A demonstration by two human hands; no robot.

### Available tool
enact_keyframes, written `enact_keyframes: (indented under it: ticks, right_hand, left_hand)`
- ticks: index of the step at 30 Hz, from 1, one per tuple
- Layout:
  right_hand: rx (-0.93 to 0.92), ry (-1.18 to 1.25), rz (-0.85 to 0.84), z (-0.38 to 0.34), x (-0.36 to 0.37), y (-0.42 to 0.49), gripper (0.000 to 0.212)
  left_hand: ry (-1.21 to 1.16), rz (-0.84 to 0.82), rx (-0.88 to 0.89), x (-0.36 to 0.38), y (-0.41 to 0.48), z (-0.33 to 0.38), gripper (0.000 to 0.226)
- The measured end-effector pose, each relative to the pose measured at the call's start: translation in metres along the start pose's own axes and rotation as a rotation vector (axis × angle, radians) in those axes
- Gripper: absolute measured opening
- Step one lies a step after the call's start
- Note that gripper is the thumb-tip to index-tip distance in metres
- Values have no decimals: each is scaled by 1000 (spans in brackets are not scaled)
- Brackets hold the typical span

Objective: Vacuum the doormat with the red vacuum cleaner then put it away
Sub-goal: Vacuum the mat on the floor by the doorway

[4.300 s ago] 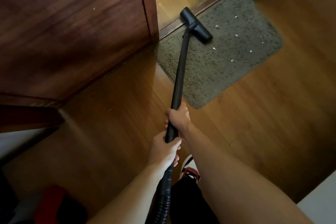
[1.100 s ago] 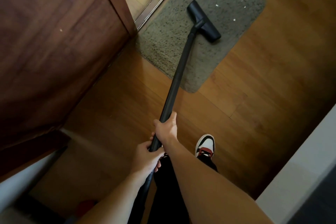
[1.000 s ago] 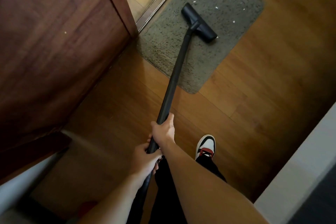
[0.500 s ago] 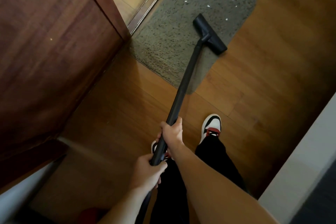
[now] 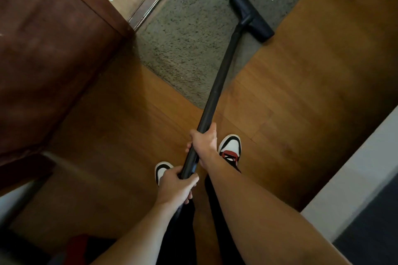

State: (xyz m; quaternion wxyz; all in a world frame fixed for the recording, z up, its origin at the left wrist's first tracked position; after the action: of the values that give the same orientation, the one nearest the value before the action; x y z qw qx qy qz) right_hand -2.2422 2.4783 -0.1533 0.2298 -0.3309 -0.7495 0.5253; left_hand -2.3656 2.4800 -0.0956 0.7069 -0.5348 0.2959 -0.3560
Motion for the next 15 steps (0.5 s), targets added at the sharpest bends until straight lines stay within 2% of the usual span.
enact_keyframes:
  ticks: [9, 15]
  right_hand:
    - [-12, 25, 42, -31, -59, 36, 37]
    - [-58, -31, 59, -33, -74, 55, 37]
  left_hand:
    - [10, -86, 47, 43, 36, 42, 19]
    - [2, -101, 77, 62, 57, 45, 22]
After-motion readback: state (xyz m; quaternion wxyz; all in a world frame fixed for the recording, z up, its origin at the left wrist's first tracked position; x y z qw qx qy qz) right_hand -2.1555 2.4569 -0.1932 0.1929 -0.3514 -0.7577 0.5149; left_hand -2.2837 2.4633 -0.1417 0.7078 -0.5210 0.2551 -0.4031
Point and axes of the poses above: each hand's wrist, its own y-axis towards the middle knuckle, its own x-axis out of the palm, z = x × y, the point moved 1 cm from there along y, towards the middle knuckle, and after that the axes turned 9 degrees about -z, right-handed, at the moved point
